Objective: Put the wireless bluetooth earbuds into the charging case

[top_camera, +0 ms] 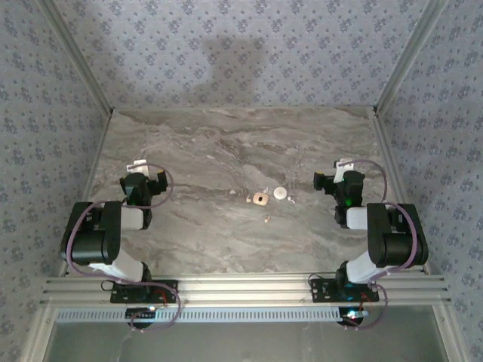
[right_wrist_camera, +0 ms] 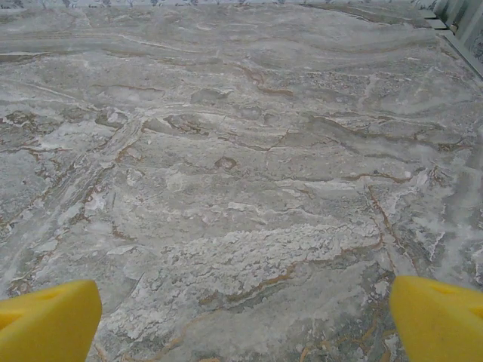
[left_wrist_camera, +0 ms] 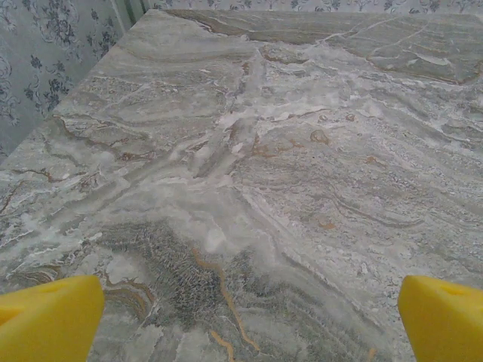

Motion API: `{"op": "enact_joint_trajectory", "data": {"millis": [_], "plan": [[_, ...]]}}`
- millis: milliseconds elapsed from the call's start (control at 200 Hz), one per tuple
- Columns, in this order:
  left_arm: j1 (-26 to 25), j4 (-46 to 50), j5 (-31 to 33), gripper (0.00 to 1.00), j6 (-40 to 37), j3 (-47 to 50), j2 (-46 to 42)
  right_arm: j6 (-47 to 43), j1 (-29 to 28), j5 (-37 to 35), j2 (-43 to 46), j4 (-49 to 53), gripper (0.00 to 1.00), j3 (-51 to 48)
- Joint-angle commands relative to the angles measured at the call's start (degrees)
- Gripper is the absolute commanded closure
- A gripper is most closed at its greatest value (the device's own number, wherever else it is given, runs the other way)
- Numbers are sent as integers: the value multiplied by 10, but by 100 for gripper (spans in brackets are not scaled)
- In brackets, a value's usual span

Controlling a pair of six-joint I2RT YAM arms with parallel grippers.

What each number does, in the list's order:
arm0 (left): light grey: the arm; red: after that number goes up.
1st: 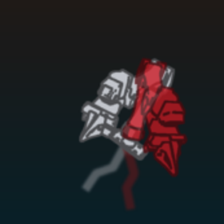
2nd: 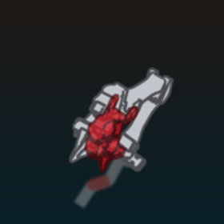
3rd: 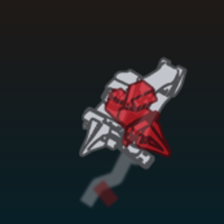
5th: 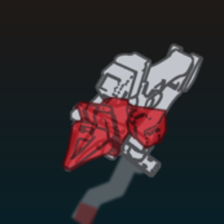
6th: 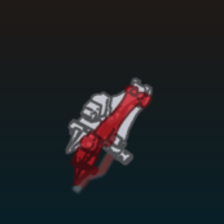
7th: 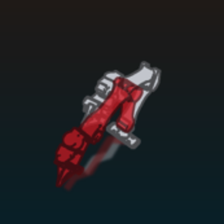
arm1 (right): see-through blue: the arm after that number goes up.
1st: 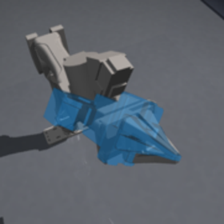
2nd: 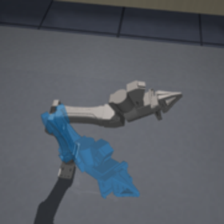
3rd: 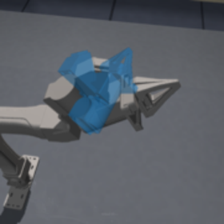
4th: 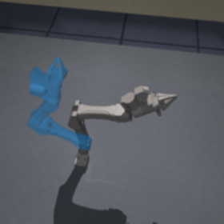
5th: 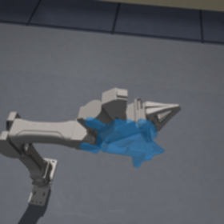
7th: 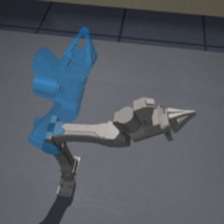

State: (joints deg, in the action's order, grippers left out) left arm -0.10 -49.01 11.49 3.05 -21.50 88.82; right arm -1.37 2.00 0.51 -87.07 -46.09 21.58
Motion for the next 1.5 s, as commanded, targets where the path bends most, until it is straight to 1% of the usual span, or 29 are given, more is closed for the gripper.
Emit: {"op": "enact_joint_trajectory", "data": {"millis": [0,220,335,1129,1189,1244,1309,1354,1419,1499], "plan": [[-1,1,-8,0,1,-11,-9,-3,3,6,-2,-1,0,10],[-1,2,-10,0,0,-12,-8,-3,3,6,-1,-1,0,11],[0,13,-50,0,-14,-18,-8,-3,3,6,-1,-1,0,10],[4,14,-58,0,-13,-18,-9,-1,5,9,-2,2,0,12],[2,43,-49,0,-10,-29,-23,1,10,16,-1,1,0,11],[-3,95,-34,1,-12,-47,-49,0,9,14,2,-2,0,9],[-15,170,-15,4,-15,-69,-86,-7,-1,-3,22,30,0,19],[-30,211,6,4,-16,-82,-110,-10,-10,-16,47,84,0,41],[-50,263,24,5,2,-97,-143,18,-16,-35,81,230,0,98],[-71,350,21,6,34,-125,-179,84,-17,-40,103,408,0,181]]}}
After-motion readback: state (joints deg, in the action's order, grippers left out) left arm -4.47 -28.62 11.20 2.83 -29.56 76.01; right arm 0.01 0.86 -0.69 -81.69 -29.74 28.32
